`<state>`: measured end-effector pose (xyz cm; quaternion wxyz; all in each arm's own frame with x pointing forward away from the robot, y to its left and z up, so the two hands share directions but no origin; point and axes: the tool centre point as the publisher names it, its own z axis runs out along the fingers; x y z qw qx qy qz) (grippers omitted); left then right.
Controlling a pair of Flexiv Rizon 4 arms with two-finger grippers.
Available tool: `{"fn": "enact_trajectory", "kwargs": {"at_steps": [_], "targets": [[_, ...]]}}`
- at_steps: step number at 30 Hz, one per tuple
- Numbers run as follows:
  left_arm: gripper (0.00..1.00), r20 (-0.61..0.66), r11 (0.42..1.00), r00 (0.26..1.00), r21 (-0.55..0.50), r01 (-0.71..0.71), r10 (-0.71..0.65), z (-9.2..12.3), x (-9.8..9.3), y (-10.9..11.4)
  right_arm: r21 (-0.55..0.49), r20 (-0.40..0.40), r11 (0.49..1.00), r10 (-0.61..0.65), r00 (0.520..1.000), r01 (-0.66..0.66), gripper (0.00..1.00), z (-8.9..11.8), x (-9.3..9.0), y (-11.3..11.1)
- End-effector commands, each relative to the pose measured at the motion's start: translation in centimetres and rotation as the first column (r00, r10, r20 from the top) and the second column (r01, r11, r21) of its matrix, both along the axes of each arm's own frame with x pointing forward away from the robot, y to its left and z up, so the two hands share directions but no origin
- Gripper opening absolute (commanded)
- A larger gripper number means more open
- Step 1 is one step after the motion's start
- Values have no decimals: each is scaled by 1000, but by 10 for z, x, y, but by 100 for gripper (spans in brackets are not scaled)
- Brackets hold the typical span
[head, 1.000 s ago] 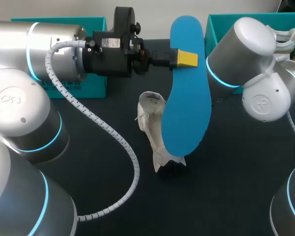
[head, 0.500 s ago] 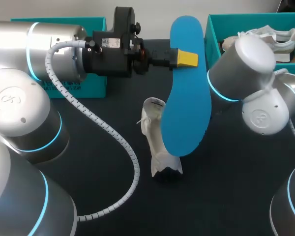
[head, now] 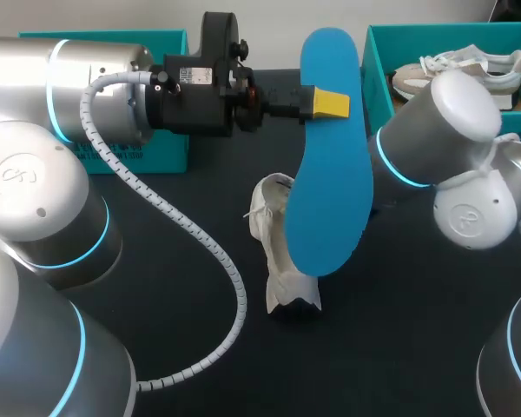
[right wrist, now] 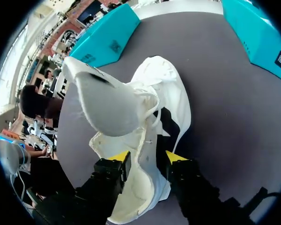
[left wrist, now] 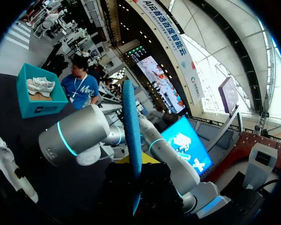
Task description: Take the shoe out of the shoebox, open the shoe tongue, remove and reinsert the insole, then place the shoe into the shoebox
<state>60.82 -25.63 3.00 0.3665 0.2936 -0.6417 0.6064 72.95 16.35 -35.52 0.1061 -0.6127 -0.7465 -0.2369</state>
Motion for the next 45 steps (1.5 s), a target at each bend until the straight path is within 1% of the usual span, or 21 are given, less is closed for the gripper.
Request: {"fn": "enact_trajectory", "kwargs": {"at_steps": [1,5,6,7,18,19,20,21,22,25,27,28,30,32,34,35,36,38,41,42,45], "targets": [[0,0,1000,1000,1,-1,1,0,-1,0,52,8,998,-25,1000,24,100,24,-17,-22],[0,0,1000,1000,1,-1,1,0,-1,0,158,-30,985,-65,997,69,100,44,-23,-32],[0,0,1000,1000,1,-1,1,0,-1,0,178,-88,975,-117,989,131,100,49,-25,-33],[0,0,1000,1000,1,-1,1,0,-1,0,232,-52,965,-109,993,118,100,55,-25,-34],[0,0,1000,1000,1,-1,1,0,-1,0,232,-52,965,-109,993,118,100,55,-25,-34],[0,0,1000,1000,1,-1,1,0,-1,0,306,-60,942,-128,990,140,100,54,-25,-35],[0,0,1000,1000,1,-1,1,0,-1,0,361,-43,921,-142,989,147,100,57,-25,-35],[0,0,1000,1000,1,-1,1,0,-1,0,400,-39,903,-154,987,157,100,61,-25,-36],[0,0,1000,1000,1,-1,1,0,-1,0,455,-59,873,-167,984,176,100,66,-25,-38],[0,0,1000,1000,1,-1,1,0,-1,0,560,-65,810,-169,984,176,100,81,-29,-40],[0,0,1000,1000,1,-1,1,0,-1,0,598,-89,782,-154,984,177,100,89,-31,-41],[0,0,1000,1000,1,-1,1,0,-1,0,630,-84,759,-145,986,166,100,94,-31,-41],[0,0,1000,1000,1,-1,1,0,-1,0,651,-99,744,-116,988,153,100,102,-32,-41],[0,0,1000,1000,1,-1,1,0,-1,0,700,-105,698,-104,989,147,100,110,-32,-42],[0,0,1000,1000,1,-1,1,0,-1,0,735,-90,667,-81,993,121,100,124,-32,-43],[0,0,1000,1000,1,-1,1,0,-1,0,751,-106,648,-76,991,130,100,128,-32,-44],[0,0,1000,1000,1,-1,1,0,-1,0,759,-100,640,-65,993,118,100,132,-32,-46],[0,0,1000,1000,1,-1,1,0,-1,0,794,-101,598,-50,994,111,100,140,-32,-49],[0,0,1000,1000,1,-1,1,0,-1,0,789,-104,606,-31,994,102,100,148,-32,-54],[0,0,1000,1000,1,-1,1,0,-1,0,783,-125,613,-18,992,110,100,149,-31,-57],[0,0,1000,1000,1,-1,1,0,-1,0,780,-142,613,-20,990,125,100,153,-31,-64]]}}
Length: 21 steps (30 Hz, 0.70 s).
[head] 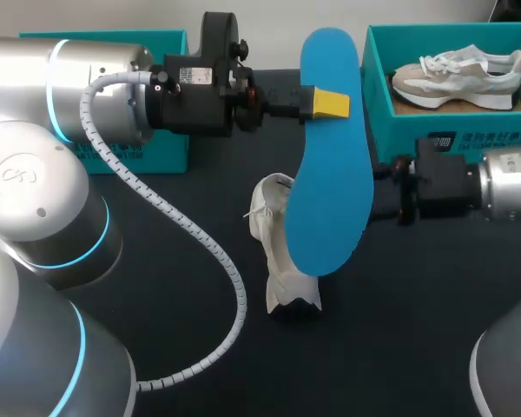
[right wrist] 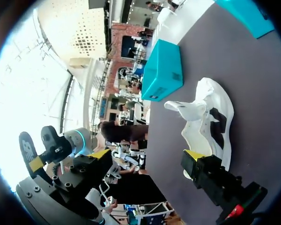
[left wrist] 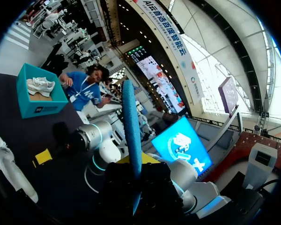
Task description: Take the shoe out of the shoebox, open the shoe tongue, remove and reinsert the insole, then place the shoe into the shoebox
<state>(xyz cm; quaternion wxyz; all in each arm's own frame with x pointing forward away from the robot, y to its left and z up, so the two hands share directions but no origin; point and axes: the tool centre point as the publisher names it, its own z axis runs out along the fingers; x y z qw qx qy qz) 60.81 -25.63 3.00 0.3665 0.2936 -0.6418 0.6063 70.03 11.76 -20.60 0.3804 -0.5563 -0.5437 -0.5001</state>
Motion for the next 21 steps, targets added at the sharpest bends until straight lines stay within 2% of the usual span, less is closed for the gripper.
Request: {"fn": "enact_trajectory", "kwargs": {"at_steps": [1,6,8,15,21], "targets": [[0,0,1000,1000,1,-1,1,0,-1,0,45,-11,999,14,1000,-14,100,5,-1,-20],[0,0,1000,1000,1,-1,1,0,-1,0,18,-33,999,34,999,-34,100,17,-3,-26],[0,0,1000,1000,1,-1,1,0,-1,0,46,-16,998,39,999,-38,100,24,-3,-26],[0,0,1000,1000,1,-1,1,0,-1,0,49,-30,997,58,998,-56,100,40,-5,-21],[0,0,1000,1000,1,-1,1,0,-1,0,54,-31,997,58,998,-56,100,41,-5,-19]]}}
